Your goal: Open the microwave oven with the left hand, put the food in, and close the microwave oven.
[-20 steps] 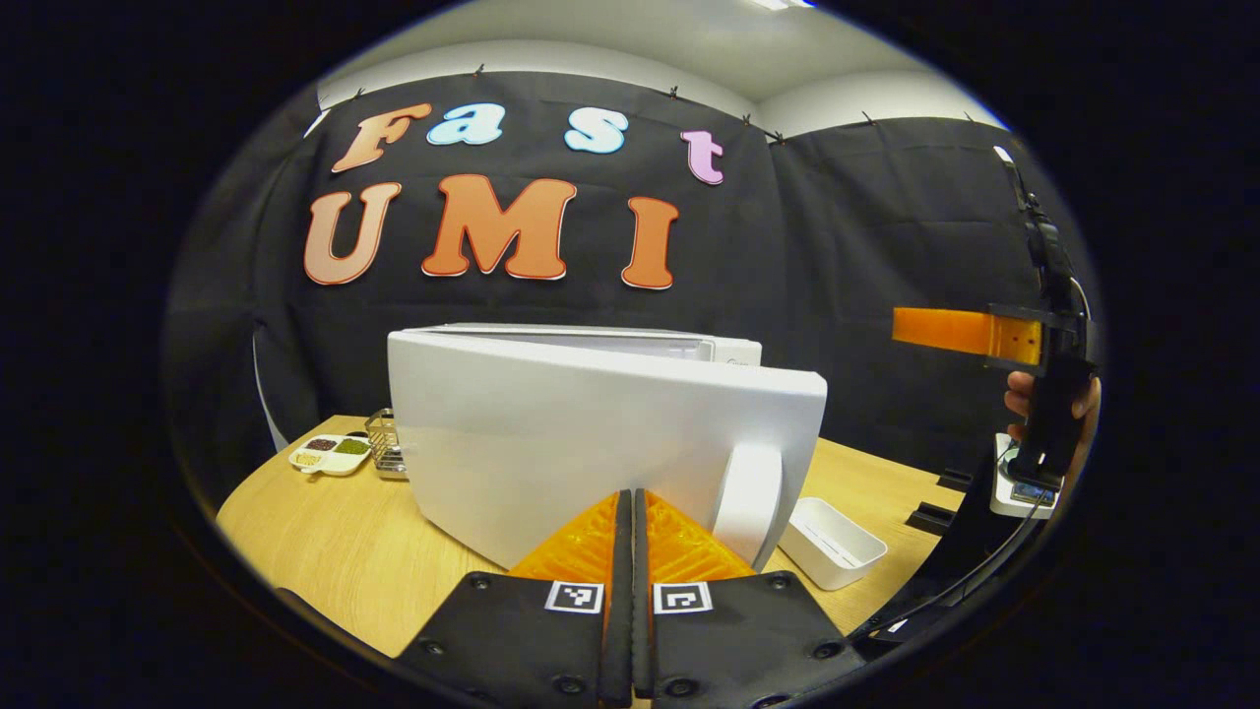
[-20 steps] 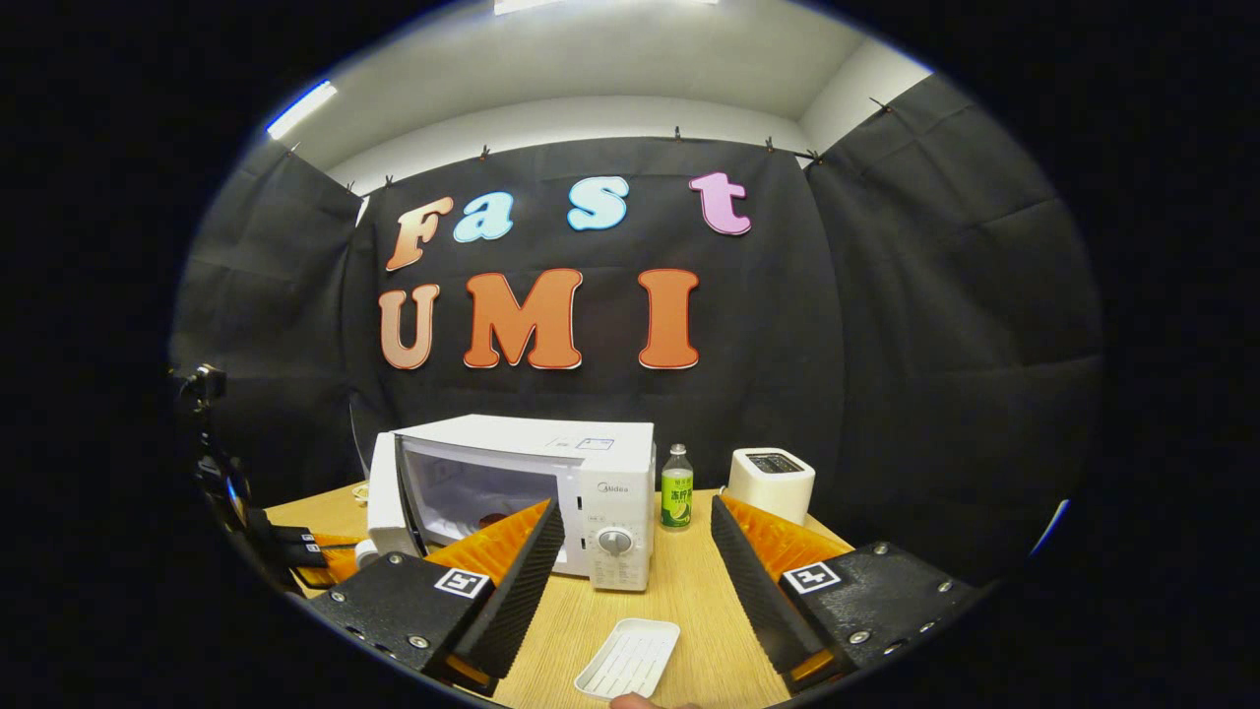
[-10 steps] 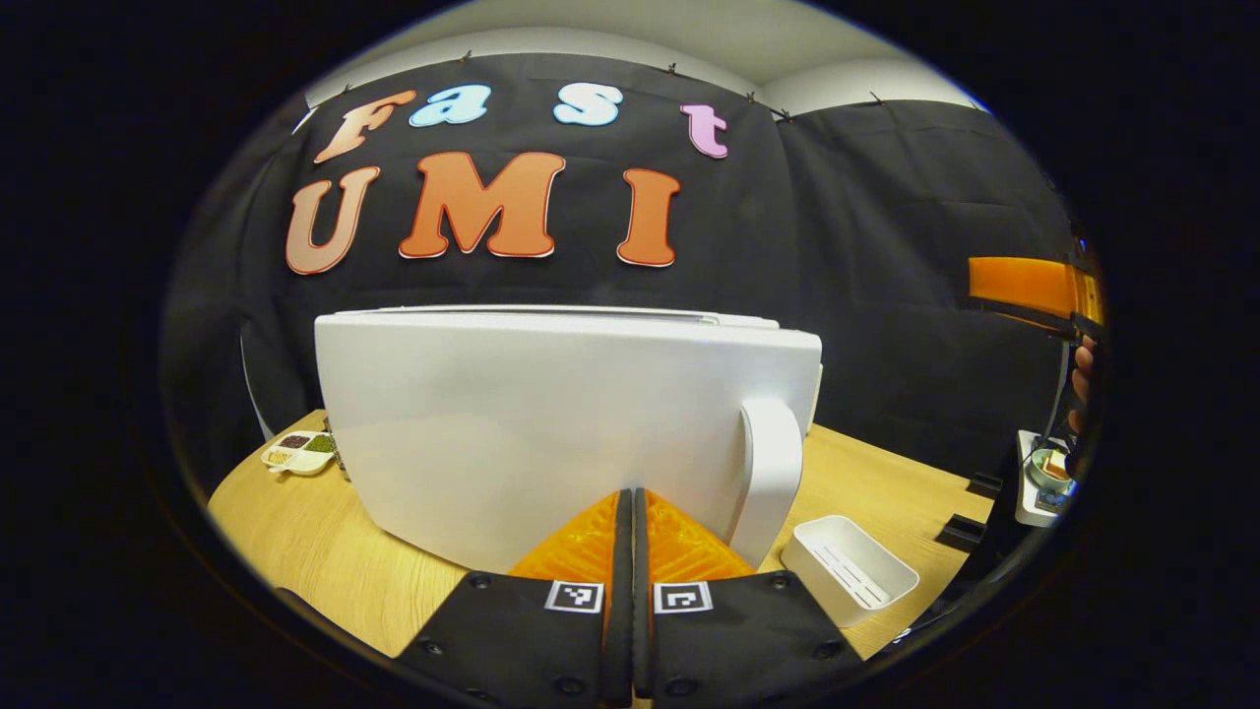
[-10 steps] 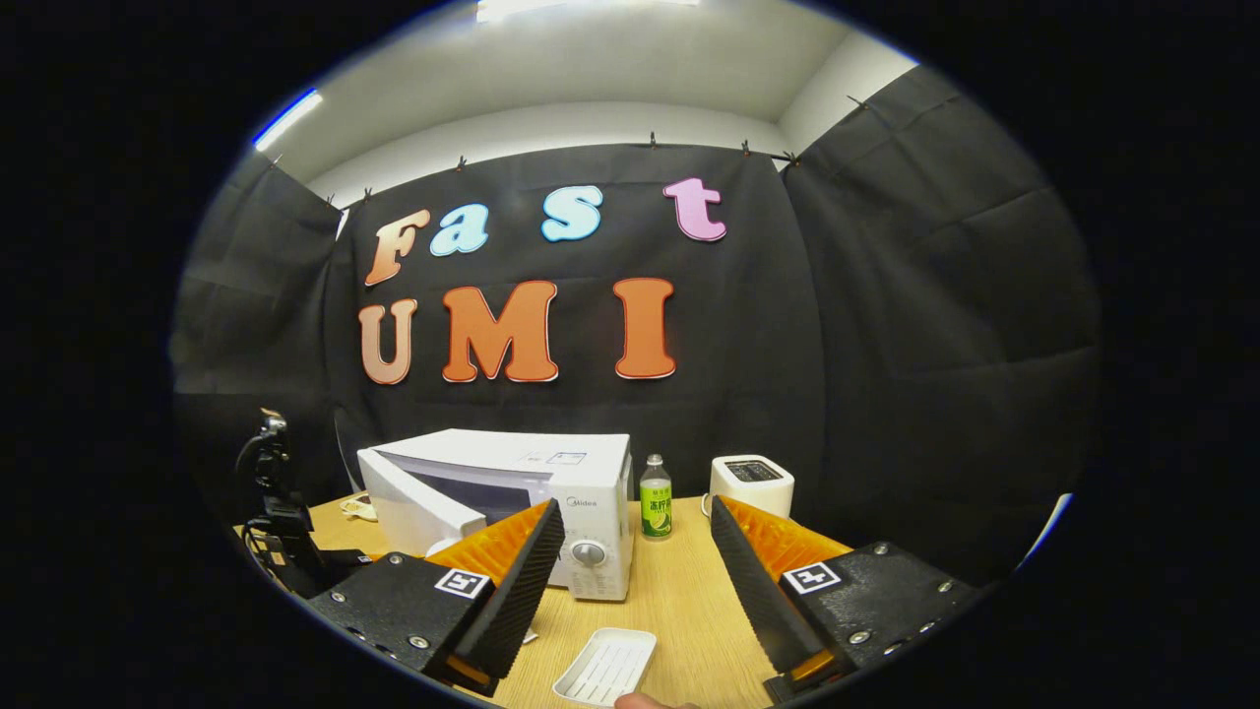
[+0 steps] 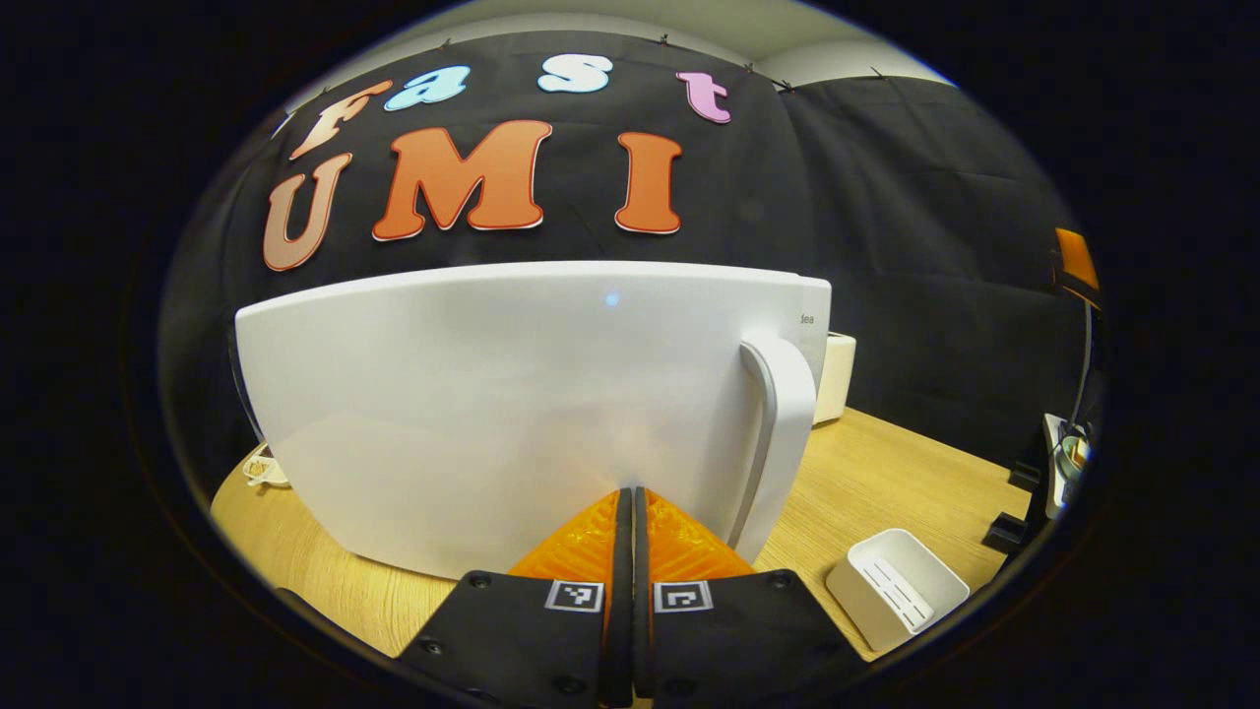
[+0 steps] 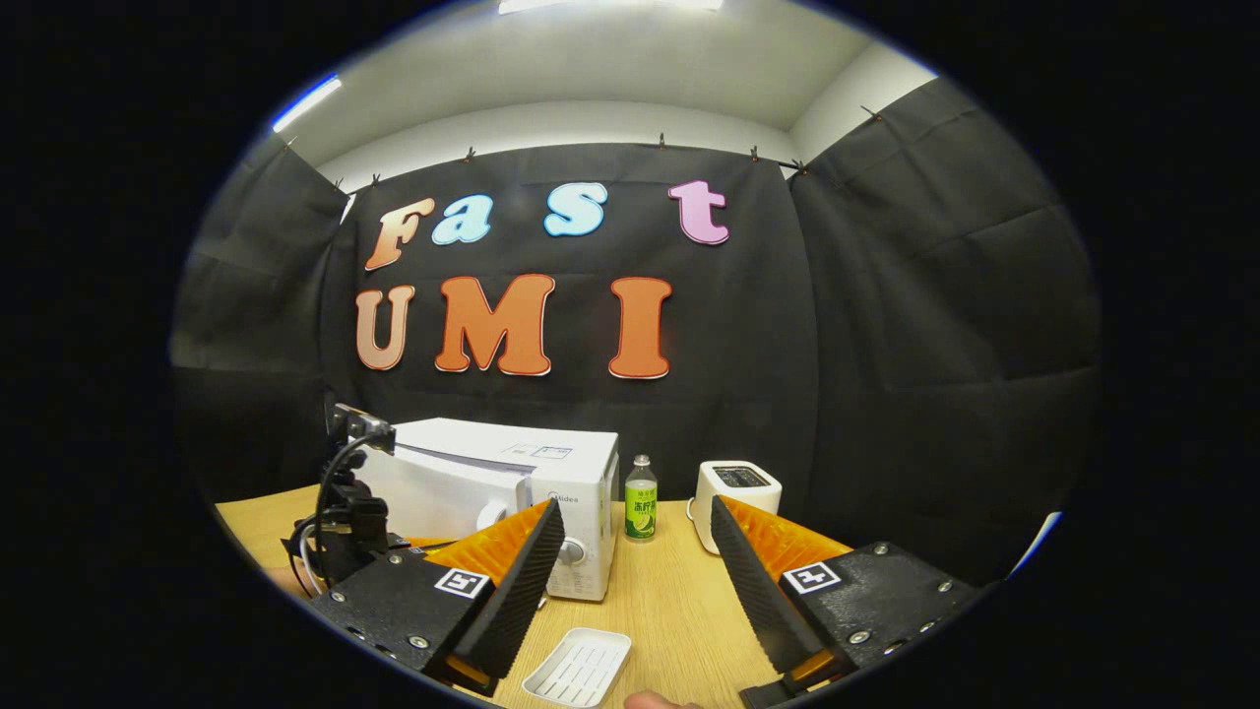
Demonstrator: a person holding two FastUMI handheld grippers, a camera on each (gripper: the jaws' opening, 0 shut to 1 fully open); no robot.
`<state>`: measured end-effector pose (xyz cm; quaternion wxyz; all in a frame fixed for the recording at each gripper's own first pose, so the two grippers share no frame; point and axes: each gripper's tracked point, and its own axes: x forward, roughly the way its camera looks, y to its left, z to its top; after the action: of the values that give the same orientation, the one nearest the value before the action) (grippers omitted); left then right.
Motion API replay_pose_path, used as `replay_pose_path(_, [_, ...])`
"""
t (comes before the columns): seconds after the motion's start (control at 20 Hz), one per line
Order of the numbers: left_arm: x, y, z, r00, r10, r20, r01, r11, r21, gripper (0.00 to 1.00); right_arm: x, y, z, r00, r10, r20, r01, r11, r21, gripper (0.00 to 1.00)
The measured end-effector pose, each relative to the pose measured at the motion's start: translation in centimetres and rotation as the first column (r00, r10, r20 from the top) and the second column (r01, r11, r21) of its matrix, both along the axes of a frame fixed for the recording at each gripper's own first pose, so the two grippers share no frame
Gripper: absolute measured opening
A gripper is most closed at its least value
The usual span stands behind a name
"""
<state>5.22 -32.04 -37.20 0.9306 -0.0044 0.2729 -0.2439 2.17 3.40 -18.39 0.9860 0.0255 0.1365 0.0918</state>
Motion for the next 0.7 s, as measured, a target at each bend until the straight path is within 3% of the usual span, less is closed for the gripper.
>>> replay_pose_path(0.45, [1.5,-1.3,-1.6,0.999,0.023,-0.026,-0.024,1.000,-0.010,0.05,0.6,0.8,-0.6,1.000,0.014,0.008,-0.013,1.000,-0.021,0.93])
replay_pose_path(0.7, [1.5,-0.5,-1.2,0.999,0.028,-0.017,-0.027,0.999,0.039,0.05,0.3,0.7,-0.3,1.000,0.010,0.005,-0.010,1.000,-0.029,0.93])
